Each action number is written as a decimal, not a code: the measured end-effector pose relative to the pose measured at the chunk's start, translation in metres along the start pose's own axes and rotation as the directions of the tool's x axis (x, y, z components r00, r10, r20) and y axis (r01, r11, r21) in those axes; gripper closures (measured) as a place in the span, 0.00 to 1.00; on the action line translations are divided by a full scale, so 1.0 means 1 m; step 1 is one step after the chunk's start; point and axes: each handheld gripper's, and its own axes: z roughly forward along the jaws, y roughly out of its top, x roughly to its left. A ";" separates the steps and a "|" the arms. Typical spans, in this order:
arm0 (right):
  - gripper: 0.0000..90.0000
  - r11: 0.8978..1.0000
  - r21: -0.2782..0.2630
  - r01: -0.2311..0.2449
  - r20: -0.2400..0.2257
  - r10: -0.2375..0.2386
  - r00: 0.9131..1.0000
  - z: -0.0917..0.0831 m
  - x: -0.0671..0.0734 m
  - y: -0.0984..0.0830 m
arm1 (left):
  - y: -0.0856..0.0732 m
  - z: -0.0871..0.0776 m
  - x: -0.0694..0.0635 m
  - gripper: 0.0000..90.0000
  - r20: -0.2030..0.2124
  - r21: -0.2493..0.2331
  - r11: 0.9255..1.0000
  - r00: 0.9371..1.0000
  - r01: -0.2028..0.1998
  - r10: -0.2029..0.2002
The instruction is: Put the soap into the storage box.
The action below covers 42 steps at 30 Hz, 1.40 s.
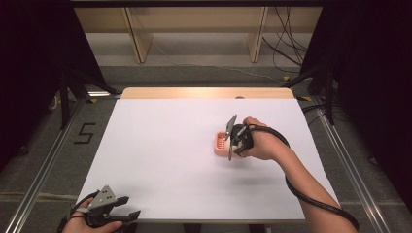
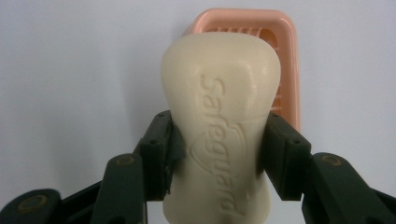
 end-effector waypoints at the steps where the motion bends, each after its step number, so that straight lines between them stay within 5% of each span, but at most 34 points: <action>1: 0.56 1.000 -0.001 -0.002 0.002 0.002 1.000 0.000 0.000 0.000 | 0.000 0.000 0.000 0.37 -0.003 -0.004 1.000 1.000 0.000 0.000; 4: 0.56 0.999 -0.017 0.034 0.003 -0.034 0.999 0.001 -0.004 0.000 | 0.000 0.000 0.000 0.37 0.001 -0.004 1.000 1.000 0.002 -0.002; 5: 0.56 1.000 -0.003 -0.007 0.001 0.007 1.000 0.000 -0.002 0.000 | 0.000 0.001 0.000 0.37 -0.009 -0.003 1.000 1.000 0.003 -0.003; 9: 0.56 1.000 -0.020 0.022 0.018 -0.021 1.000 0.000 -0.005 0.000 | 0.000 0.000 0.001 0.37 0.004 -0.011 1.000 1.000 -0.016 0.016; 11: 0.56 1.000 -0.006 -0.020 0.022 0.020 1.000 -0.001 -0.004 0.000 | 0.000 -0.001 0.001 0.37 0.004 -0.010 1.000 1.000 -0.017 0.017; 13: 0.56 1.000 -0.014 -0.020 0.031 0.020 0.999 -0.001 -0.004 0.000 | 0.000 0.000 0.000 0.37 -0.001 -0.008 1.000 1.000 0.005 -0.005; 15: 0.56 1.000 -0.020 0.010 0.032 -0.009 0.999 0.000 -0.007 0.000 | 0.000 0.000 0.001 0.37 0.004 -0.013 1.000 1.000 -0.013 0.013; 17: 0.56 1.000 -0.007 -0.021 0.038 0.021 0.999 -0.001 -0.006 -0.001 | 0.000 0.000 0.001 0.37 0.003 -0.016 1.000 1.000 -0.009 0.009; 19: 0.56 1.000 -0.019 0.016 0.042 -0.015 0.999 0.000 -0.009 -0.001 | 0.001 -0.001 0.001 0.37 0.003 -0.014 1.000 1.000 -0.013 0.013; 23: 0.56 1.000 -0.006 -0.025 0.044 0.025 0.999 -0.002 -0.008 -0.001 | 0.001 -0.001 0.001 0.37 0.004 -0.014 1.000 1.000 -0.011 0.011; 27: 0.56 0.999 -0.035 0.036 0.056 -0.034 0.998 -0.001 -0.013 0.001 | 0.001 -0.001 0.001 0.37 0.004 -0.014 1.000 1.000 -0.012 0.012; 29: 0.56 1.000 -0.011 -0.012 0.055 0.012 0.998 -0.002 -0.011 0.002 | 0.001 -0.001 0.001 0.37 0.005 -0.015 1.000 1.000 -0.011 0.011; 37: 0.56 0.999 -0.035 0.029 0.079 -0.026 0.997 0.000 -0.016 0.003 | 0.001 -0.001 0.001 0.37 0.004 -0.015 1.000 1.000 -0.013 0.013; 42: 0.56 0.999 -0.033 -0.013 0.080 0.016 0.997 0.002 -0.015 0.002 | 0.001 -0.002 0.001 0.37 0.004 -0.015 1.000 1.000 -0.015 0.015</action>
